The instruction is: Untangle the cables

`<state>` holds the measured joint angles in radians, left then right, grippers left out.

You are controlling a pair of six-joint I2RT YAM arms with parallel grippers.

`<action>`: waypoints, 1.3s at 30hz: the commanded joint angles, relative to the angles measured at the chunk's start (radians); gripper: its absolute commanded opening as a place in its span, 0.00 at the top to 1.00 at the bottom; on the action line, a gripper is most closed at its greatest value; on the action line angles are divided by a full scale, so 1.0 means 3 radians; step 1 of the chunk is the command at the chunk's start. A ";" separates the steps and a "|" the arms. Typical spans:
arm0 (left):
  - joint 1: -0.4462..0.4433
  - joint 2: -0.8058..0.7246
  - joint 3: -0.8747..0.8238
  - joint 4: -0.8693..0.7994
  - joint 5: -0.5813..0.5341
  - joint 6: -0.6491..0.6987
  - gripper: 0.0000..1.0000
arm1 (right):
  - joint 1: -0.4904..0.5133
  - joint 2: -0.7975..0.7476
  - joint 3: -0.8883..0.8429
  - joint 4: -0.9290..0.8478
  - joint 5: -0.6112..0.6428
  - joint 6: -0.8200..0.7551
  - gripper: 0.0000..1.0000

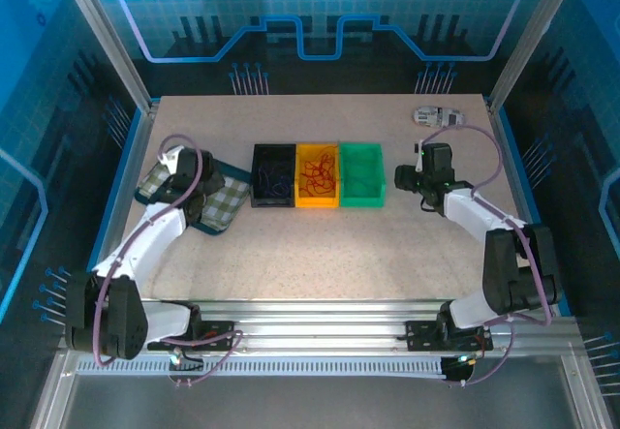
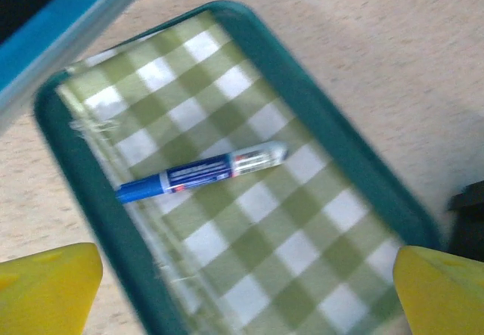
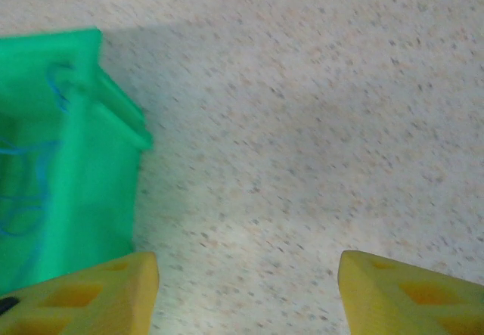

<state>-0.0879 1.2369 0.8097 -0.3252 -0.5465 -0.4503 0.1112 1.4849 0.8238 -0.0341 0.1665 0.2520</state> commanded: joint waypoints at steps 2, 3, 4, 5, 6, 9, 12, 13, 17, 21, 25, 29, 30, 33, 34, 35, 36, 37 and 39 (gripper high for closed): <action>0.0063 0.0037 -0.0220 0.0235 -0.0304 0.0461 0.01 | -0.0103 -0.0019 -0.0265 0.0759 0.0324 -0.0479 0.34; 0.0063 0.0060 -0.0285 0.0294 -0.0324 0.0486 0.01 | -0.0090 0.0014 -0.0377 0.0971 0.0449 -0.0589 0.30; 0.0063 0.0077 -0.0358 0.0356 -0.0362 0.0483 0.01 | -0.0084 0.0056 -0.0512 0.1286 0.0543 -0.0684 0.23; 0.0063 0.0092 -0.0424 0.0421 -0.0411 0.0464 0.01 | -0.0099 0.0092 -0.0628 0.1475 0.0570 -0.0672 0.20; 0.0063 0.0109 -0.0490 0.0509 -0.0422 0.0461 0.01 | -0.0140 0.0083 -0.0629 0.1451 0.0482 -0.0646 0.17; 0.0063 0.0132 -0.0648 0.0771 -0.0479 0.0384 0.00 | -0.0178 0.0070 -0.0989 0.2235 0.0055 -0.0717 0.00; 0.0063 0.0045 -0.0947 0.1359 -0.0468 0.0515 0.00 | -0.0140 0.0126 -0.1358 0.2862 -0.0318 -0.0878 0.00; 0.0063 0.0019 -0.1044 0.1559 -0.0451 0.0544 0.01 | -0.0142 0.0221 -0.1518 0.3356 -0.0173 -0.0835 0.00; 0.0063 0.0063 -0.1237 0.2202 -0.0263 0.0628 0.01 | -0.0174 0.0143 -0.1532 0.3229 0.0032 -0.0705 0.00; 0.0063 0.0300 -0.1314 0.2955 -0.0192 0.0825 0.01 | -0.0165 0.0155 -0.1500 0.3181 0.0062 -0.0716 0.00; 0.0063 0.0729 -0.1177 0.3378 0.0077 0.1187 0.01 | -0.0155 0.0153 -0.1486 0.3157 0.0084 -0.0719 0.00; 0.0043 0.0920 -0.1171 0.3592 0.0563 0.1439 0.01 | -0.0148 0.0158 -0.1493 0.3171 0.0089 -0.0723 0.00; 0.0058 0.0879 -0.1292 0.3743 0.0659 0.1432 0.00 | -0.0146 0.0156 -0.1493 0.3178 0.0099 -0.0730 0.00; 0.0041 0.1167 -0.1576 0.4695 0.0784 0.1603 0.01 | -0.0119 0.0163 -0.1482 0.3170 0.0143 -0.0750 0.00; 0.0038 0.1057 -0.1499 0.4340 0.0777 0.1508 0.01 | -0.0120 0.0161 -0.1475 0.3158 0.0134 -0.0762 0.00; 0.0078 0.1026 -0.1455 0.4164 0.0827 0.1468 0.00 | -0.0115 0.0163 -0.1477 0.3156 0.0135 -0.0763 0.00; 0.0088 0.1082 -0.1485 0.4322 0.0830 0.1495 0.01 | -0.0112 0.0165 -0.1478 0.3161 0.0133 -0.0770 0.00; 0.0089 0.1058 -0.1475 0.4294 0.0834 0.1489 0.01 | -0.0085 0.0171 -0.1463 0.3147 0.0130 -0.0811 0.00; 0.0089 0.1069 -0.1475 0.4289 0.0834 0.1487 0.01 | -0.0031 0.0173 -0.1472 0.3166 0.0086 -0.0890 0.00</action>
<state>-0.0738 1.5524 0.3683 0.8818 -0.3374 -0.0246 0.0803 1.5303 0.3645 0.8658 0.1825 0.0269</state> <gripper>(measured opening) 0.994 0.998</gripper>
